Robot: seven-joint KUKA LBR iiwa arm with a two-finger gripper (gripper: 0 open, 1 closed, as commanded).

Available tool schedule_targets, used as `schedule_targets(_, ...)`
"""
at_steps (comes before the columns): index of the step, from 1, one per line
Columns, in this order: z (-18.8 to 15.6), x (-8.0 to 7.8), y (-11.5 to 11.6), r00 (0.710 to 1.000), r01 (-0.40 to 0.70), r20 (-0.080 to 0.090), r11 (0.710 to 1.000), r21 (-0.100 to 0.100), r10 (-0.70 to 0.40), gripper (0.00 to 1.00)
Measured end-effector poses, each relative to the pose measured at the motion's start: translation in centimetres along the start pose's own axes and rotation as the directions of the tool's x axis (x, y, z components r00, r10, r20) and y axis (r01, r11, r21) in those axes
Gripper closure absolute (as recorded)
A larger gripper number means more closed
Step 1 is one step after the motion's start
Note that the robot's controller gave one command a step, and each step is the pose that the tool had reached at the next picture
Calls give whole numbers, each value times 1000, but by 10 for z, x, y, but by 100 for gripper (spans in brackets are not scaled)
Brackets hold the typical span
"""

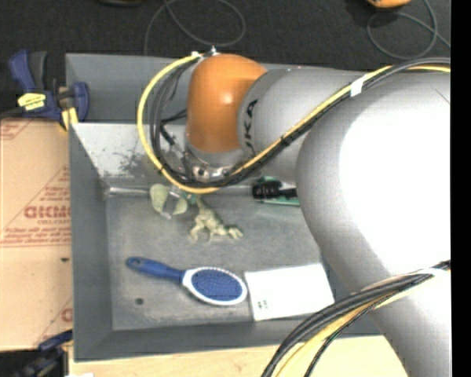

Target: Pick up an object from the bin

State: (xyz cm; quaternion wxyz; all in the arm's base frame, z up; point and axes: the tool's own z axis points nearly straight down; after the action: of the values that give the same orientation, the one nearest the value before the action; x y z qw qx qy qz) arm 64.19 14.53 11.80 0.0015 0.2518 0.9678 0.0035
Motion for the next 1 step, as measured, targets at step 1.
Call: schedule_targets(1,0,12,-25,999,-32,4,999,7,32,100)
